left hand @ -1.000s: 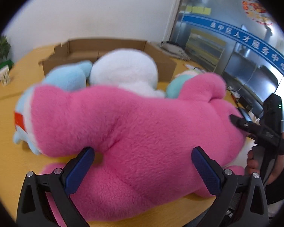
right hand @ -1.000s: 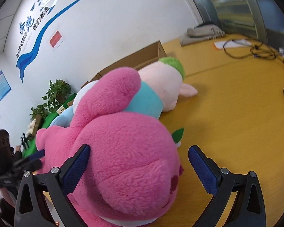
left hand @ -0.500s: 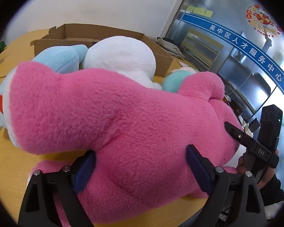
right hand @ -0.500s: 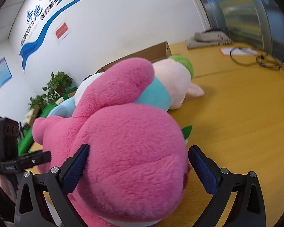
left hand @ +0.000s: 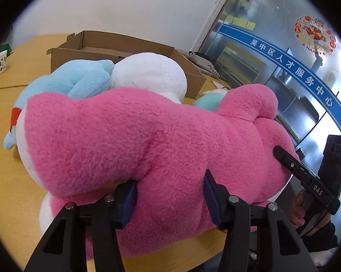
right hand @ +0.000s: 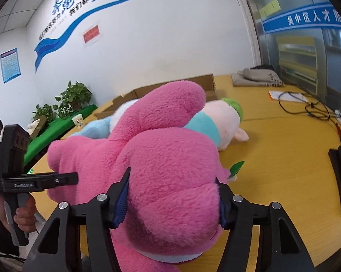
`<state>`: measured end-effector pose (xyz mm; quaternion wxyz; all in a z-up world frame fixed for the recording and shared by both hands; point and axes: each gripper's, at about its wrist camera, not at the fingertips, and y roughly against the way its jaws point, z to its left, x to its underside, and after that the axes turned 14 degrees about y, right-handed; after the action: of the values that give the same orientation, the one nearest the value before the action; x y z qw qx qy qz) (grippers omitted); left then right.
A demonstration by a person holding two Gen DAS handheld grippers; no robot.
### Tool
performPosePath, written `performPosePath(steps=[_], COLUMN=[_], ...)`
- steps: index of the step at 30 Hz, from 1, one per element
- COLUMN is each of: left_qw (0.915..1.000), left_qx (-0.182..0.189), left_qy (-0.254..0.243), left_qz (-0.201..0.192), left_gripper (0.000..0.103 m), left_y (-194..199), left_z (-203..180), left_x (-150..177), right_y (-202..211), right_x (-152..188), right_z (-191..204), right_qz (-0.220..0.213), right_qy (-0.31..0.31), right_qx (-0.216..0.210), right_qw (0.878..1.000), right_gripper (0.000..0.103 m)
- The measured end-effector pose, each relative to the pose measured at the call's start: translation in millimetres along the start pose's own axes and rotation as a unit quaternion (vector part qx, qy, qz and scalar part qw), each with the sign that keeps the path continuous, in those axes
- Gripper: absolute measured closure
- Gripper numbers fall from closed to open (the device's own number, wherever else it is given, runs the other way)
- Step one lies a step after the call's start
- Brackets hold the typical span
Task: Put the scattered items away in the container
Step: 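Move both grippers onto the large pink bear and close them on it, then lift the pink bear with both grippers, lower it into the box, open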
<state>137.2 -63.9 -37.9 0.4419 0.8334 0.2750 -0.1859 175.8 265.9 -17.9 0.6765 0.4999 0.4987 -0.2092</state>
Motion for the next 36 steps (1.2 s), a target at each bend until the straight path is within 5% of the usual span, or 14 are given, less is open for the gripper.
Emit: performPosePath(steps=[10,16,29,36], left_qw=[0.9971,0.9906,0.9667,0.9632], left_qx=[-0.011,-0.009,-0.008,-0.004], left_qy=[-0.034,-0.052,-0.105,-0.123], left_qz=[-0.067,-0.126,-0.233,-0.239], left_gripper=[0.052,0.052,0.052,0.052], left_y=[56,85,113,71], left_z=[-21,-42,-93,-101], left_x=[-30,-78,-240,-330], right_y=[16,19,-13,-56], right_x=[-39,-100,-274,-354], right_z=[25,31,6,-23], right_qz=[-0.041,-0.084,-0.186,-0.212], right_qy=[0.042,0.077,0.126,0.120], right_qx=[-0.004,-0.008,-0.008,0.007], right_qw=[0.998,0.993,0.974,0.970], right_gripper=[0.040,0.041,0.041,0.040])
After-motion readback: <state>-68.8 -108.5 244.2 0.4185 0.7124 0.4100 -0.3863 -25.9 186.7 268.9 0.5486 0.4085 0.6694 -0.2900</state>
